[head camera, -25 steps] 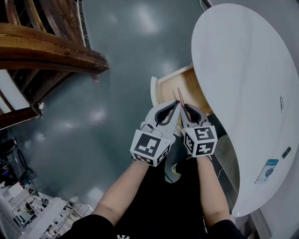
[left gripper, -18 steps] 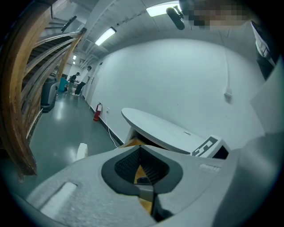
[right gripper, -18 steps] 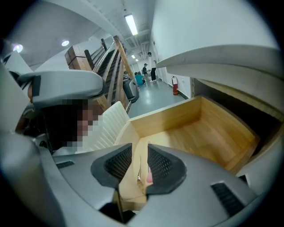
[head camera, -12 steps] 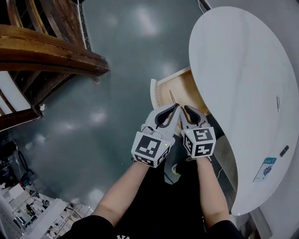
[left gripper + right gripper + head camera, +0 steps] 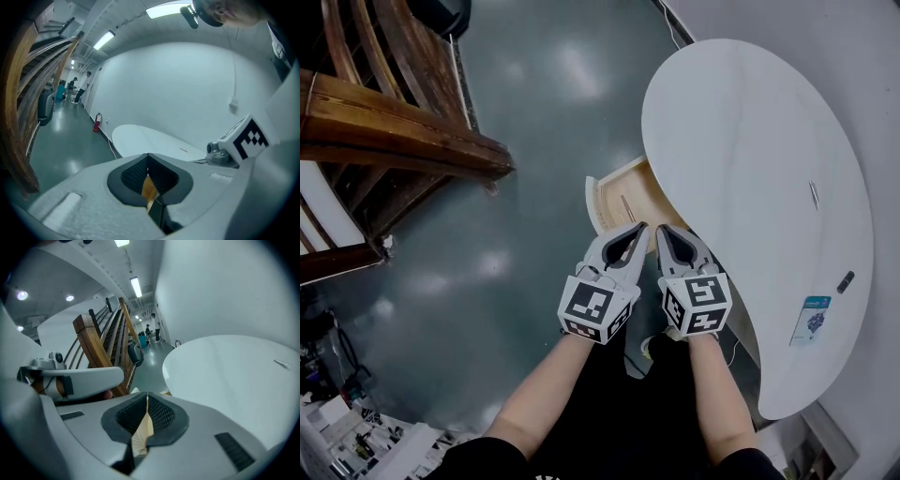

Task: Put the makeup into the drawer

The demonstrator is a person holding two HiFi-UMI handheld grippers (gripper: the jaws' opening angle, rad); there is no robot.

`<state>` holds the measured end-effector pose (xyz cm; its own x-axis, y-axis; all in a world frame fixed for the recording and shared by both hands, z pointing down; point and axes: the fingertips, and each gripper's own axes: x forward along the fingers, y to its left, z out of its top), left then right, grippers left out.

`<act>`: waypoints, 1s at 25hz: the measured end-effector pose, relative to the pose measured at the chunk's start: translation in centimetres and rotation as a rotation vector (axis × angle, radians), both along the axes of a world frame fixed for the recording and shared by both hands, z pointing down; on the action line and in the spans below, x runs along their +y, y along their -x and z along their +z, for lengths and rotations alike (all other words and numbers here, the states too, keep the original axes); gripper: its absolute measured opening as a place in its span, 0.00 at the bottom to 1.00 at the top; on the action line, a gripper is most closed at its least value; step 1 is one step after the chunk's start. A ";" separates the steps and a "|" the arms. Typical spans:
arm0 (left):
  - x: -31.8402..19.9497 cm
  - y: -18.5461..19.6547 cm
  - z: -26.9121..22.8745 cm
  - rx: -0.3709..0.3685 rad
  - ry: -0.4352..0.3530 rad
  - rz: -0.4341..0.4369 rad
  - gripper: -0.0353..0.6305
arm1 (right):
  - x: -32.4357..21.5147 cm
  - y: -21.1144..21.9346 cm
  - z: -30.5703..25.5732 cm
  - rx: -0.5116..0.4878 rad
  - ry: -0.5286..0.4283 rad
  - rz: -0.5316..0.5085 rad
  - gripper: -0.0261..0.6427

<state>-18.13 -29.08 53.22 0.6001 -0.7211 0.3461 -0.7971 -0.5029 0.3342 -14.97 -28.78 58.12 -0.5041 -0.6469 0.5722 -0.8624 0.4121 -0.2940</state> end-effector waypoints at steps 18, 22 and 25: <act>3.2 -7.6 -15.6 0.046 -0.120 0.115 0.07 | 2.5 -8.1 -17.9 -0.030 -0.210 0.114 0.06; 4.1 -9.5 -18.8 0.066 -0.140 0.141 0.07 | 3.2 -10.5 -21.7 -0.028 -0.268 0.141 0.06; 4.7 -11.0 -21.3 0.080 -0.165 0.161 0.07 | 3.7 -12.3 -24.5 -0.027 -0.313 0.161 0.06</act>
<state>-7.16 -24.33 31.96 0.7327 -0.6567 0.1784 -0.6765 -0.6746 0.2954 -2.72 -25.04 33.65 -0.3939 -0.8612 0.3212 -0.9172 0.3455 -0.1985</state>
